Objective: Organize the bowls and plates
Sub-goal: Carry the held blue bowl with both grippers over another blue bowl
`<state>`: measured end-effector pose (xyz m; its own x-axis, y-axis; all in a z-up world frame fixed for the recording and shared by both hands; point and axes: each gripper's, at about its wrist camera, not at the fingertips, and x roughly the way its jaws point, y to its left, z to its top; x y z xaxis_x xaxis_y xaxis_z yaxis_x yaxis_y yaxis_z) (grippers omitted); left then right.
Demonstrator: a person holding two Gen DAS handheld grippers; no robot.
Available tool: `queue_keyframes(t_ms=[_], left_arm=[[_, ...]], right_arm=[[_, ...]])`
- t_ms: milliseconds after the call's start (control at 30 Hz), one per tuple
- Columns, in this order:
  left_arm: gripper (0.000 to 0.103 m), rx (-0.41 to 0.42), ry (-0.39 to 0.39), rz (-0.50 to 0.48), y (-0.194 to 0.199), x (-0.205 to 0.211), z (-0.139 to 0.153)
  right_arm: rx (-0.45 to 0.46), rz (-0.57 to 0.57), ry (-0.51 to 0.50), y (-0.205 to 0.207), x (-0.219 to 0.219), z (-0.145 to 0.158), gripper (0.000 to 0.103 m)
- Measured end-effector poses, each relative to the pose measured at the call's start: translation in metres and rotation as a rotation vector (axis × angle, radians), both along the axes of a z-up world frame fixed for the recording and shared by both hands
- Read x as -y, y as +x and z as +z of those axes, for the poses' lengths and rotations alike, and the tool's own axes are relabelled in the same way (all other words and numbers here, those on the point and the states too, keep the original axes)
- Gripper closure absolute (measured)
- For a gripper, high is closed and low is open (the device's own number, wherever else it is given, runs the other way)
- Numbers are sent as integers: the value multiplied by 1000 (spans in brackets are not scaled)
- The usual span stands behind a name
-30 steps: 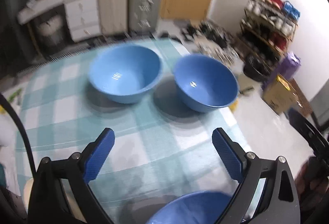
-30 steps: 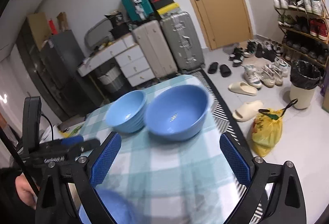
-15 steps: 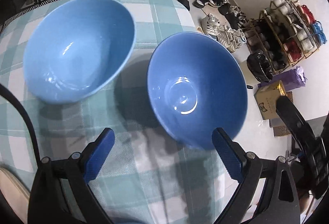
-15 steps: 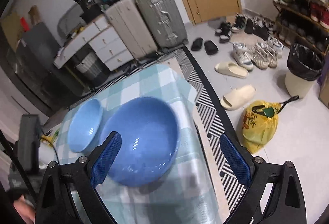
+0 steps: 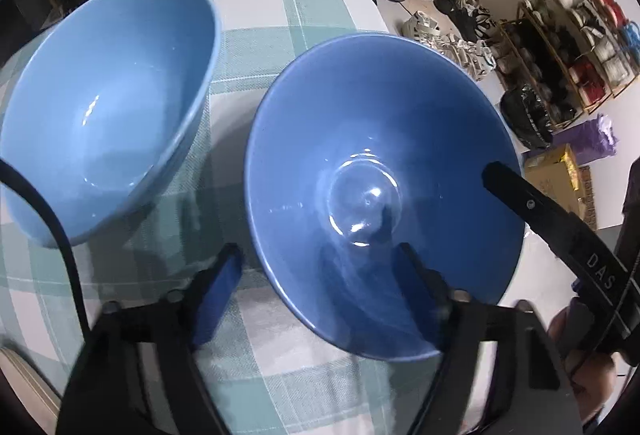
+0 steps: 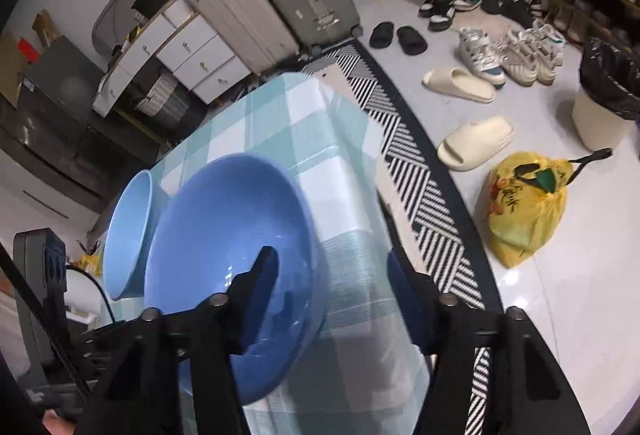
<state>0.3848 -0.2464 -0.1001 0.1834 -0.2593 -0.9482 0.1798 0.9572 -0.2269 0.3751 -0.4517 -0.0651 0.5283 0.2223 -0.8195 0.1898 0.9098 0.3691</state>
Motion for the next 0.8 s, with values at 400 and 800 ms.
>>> queue_keyframes(t_ms=[400,800], left_arm=[[90,-36,-8,-45,-4,-13,-3],[91,-57,32,-96,-41,-33,11]], right_arm=[[-97,77,-21,2,-27,-17,92],[-124,148,-81,-44,-65,-2,93]])
